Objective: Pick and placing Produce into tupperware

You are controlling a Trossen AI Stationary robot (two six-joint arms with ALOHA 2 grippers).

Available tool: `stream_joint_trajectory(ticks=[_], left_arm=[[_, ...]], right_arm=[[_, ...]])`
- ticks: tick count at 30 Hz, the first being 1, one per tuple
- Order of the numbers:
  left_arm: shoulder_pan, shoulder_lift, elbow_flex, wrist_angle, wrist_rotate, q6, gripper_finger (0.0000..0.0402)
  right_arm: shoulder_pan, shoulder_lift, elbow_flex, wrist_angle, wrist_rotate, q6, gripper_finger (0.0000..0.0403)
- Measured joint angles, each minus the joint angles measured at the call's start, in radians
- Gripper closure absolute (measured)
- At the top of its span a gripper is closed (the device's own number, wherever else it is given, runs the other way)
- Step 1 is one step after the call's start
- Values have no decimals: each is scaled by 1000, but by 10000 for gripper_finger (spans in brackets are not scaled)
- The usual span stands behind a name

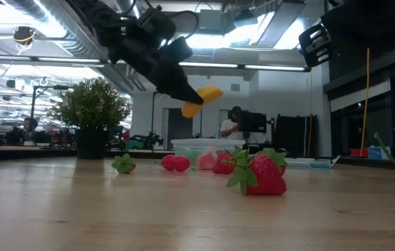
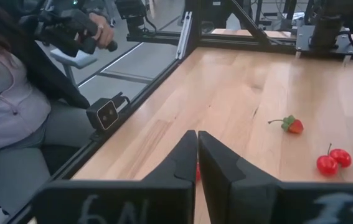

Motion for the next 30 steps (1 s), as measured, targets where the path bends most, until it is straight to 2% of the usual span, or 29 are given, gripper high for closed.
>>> stream_joint_trajectory(ticks=[7,16,23,30], left_arm=[[20,4,13,-49,0,111,280],[53,99,17,-39,-10,148,280],[84,190,131,-90,-3,179,280],[112,287,287,-283,-14,239,280]], right_arm=[[0,0,0,0,0,-6,385],[0,0,0,5,0,-3,385],[0,0,0,8,0,-2,385],[0,0,0,5,0,1,385]])
